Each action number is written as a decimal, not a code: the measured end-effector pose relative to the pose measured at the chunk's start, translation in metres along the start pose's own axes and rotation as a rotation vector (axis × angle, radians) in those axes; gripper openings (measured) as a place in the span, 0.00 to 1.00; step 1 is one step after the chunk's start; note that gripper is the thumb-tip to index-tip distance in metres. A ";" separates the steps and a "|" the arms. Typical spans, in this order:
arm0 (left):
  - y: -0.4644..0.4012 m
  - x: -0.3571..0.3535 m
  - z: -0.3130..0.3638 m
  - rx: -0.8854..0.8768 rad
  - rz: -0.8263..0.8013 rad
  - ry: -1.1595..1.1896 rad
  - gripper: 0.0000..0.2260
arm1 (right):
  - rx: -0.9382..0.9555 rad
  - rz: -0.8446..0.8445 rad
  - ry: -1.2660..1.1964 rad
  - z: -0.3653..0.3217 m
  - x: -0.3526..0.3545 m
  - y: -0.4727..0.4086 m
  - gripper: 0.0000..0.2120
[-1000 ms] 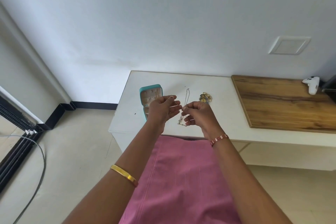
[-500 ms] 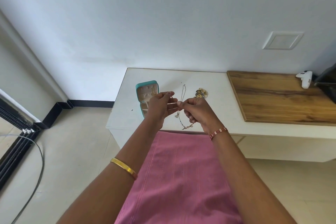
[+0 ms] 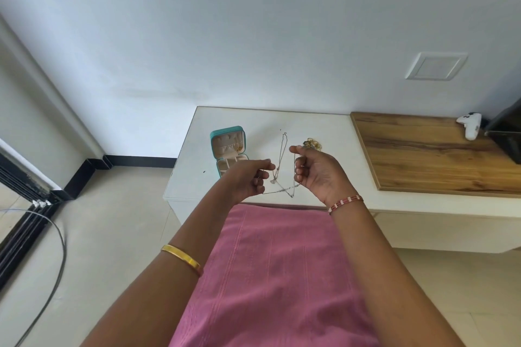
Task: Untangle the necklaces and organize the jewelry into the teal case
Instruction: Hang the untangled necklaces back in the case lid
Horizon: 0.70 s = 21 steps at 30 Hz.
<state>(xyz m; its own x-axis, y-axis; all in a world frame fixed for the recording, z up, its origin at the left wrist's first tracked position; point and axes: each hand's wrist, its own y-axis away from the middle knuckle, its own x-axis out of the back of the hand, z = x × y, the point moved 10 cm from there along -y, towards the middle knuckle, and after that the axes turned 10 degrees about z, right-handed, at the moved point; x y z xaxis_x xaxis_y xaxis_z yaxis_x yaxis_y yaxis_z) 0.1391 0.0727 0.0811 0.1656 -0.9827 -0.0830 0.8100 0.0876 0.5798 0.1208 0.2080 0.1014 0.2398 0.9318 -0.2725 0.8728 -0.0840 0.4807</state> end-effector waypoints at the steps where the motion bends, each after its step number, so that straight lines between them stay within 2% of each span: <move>1: -0.001 0.003 0.001 -0.004 0.012 0.010 0.10 | -0.002 0.017 -0.003 -0.001 0.004 -0.002 0.06; 7: -0.005 0.018 0.004 -0.021 0.087 0.050 0.08 | 0.067 0.096 0.132 -0.009 0.015 -0.005 0.04; 16: -0.004 0.005 0.011 -0.075 -0.021 -0.177 0.12 | 0.231 -0.082 0.601 -0.015 -0.027 0.008 0.07; 21: -0.003 0.006 0.014 -0.113 -0.015 -0.226 0.20 | 0.396 -0.128 0.901 -0.025 -0.044 0.017 0.06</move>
<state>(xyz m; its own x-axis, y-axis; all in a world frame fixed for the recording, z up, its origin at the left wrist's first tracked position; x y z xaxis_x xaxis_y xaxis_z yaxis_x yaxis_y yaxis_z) 0.1301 0.0645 0.0902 0.0334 -0.9945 0.0992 0.8713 0.0776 0.4846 0.1149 0.1741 0.1423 -0.1354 0.8486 0.5115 0.9880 0.0768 0.1340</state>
